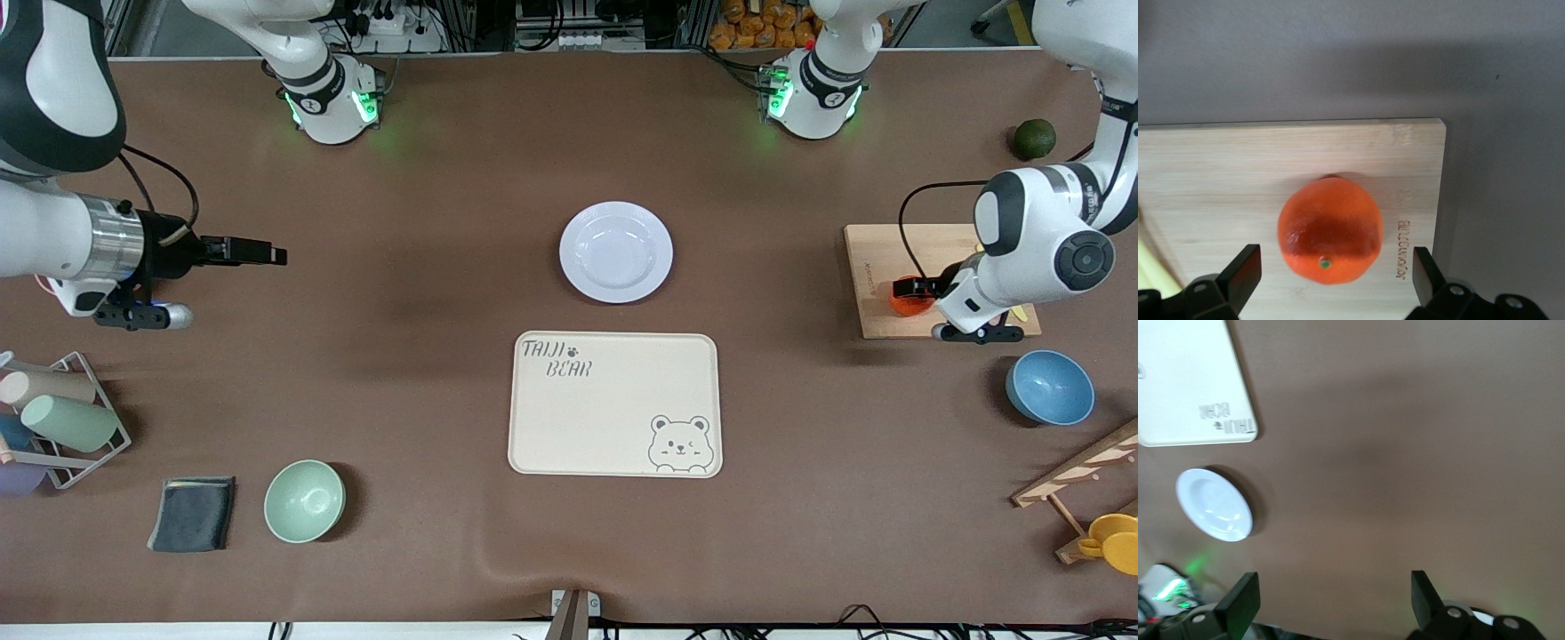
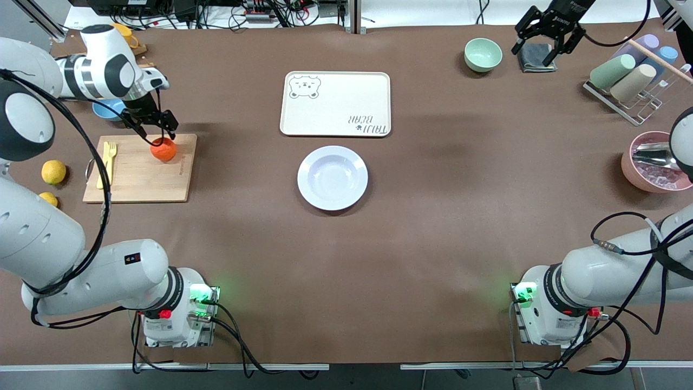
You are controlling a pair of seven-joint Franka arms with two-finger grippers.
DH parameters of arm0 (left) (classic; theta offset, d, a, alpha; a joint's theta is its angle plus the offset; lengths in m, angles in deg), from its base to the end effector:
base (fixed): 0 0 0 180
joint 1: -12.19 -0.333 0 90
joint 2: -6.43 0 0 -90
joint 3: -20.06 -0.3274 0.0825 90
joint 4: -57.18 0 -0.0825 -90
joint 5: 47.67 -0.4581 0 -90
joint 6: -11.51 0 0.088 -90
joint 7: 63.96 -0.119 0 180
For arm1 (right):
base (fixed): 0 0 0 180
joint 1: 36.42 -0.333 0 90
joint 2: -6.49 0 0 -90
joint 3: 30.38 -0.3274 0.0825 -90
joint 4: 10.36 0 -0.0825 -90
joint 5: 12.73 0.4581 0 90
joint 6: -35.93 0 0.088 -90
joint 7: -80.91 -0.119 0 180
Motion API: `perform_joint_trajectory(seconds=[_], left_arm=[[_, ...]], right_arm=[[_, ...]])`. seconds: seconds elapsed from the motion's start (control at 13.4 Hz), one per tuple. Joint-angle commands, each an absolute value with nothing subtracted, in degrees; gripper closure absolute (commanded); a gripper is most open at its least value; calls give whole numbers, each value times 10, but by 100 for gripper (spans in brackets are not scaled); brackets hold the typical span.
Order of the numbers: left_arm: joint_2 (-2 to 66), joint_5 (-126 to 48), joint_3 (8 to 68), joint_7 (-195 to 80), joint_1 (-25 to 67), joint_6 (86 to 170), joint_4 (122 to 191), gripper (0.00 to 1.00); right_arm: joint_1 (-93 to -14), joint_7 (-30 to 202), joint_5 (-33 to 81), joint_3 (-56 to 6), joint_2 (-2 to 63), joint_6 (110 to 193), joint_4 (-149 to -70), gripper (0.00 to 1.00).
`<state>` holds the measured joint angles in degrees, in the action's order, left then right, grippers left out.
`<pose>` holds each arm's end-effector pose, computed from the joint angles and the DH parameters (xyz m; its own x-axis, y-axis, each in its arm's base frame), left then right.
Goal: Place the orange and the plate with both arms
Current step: 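Close the left gripper on the orange and lift it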
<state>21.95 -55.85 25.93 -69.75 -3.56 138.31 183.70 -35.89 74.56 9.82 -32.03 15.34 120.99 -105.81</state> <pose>0.5590 0.1014 0.1789 0.9632 -0.0236 -0.2676 -0.0339 -0.9989 -0.0337 0.6414 0.0601 0.4788 0.9306 -0.0499 -0.3625 -0.1810 -0.9237 -0.3377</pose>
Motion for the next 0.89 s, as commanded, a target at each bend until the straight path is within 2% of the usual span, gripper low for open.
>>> perform_joint_trajectory(seconds=[0.0,0.3,0.45,0.52,0.6,0.67,0.82], left_arm=[[243,-599,265,-702,-44,1409,1838,0],[264,-602,265,-702,-46,1428,1839,0],[268,-604,265,-703,-46,1428,1840,0],[267,-616,265,-703,-46,1428,1843,23],[265,-630,265,-703,-46,1427,1844,66],[262,-635,265,-703,-46,1427,1844,83],[255,-638,265,-703,-46,1426,1845,87]], right_arm=[[-350,730,151,-320,148,1214,-1076,0],[-342,730,236,-320,146,1236,-1115,0],[-346,734,262,-320,138,1280,-1150,0],[-347,740,281,-321,132,1300,-1169,0],[-348,740,303,-321,131,1308,-1184,0],[-347,742,324,-321,130,1309,-1196,0],[-343,792,364,-320,126,1318,-1234,0]])
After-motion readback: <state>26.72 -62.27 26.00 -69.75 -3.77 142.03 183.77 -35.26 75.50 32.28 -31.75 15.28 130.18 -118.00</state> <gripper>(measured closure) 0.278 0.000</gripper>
